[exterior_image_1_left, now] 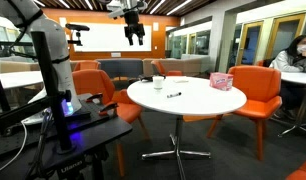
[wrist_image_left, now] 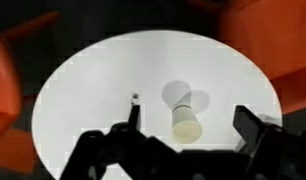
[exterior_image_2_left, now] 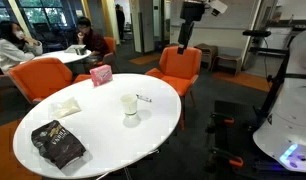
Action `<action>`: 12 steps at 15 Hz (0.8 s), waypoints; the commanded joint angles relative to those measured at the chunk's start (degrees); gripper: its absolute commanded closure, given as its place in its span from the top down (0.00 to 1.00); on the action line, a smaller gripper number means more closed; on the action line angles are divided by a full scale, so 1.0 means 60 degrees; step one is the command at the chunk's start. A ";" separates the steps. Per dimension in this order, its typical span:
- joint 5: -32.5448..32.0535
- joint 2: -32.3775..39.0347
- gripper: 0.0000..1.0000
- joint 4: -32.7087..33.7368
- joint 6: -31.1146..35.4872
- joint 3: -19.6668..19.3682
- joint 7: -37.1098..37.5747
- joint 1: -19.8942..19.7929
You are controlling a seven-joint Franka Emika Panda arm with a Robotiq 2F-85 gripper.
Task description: Put the black marker in the mug
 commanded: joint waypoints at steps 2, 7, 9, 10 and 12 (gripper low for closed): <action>0.0043 0.0006 1.00 0.0011 -0.0014 0.0052 -0.0029 -0.0051; 0.0247 0.0536 1.00 0.0366 0.0076 0.0027 0.0183 -0.0004; 0.0374 0.1253 1.00 0.0772 0.0258 0.0007 0.0279 -0.0007; 0.0401 0.1776 1.00 0.1072 0.0300 0.0004 0.0296 -0.0016; 0.0372 0.2839 1.00 0.1665 0.0462 0.0012 0.0349 -0.0070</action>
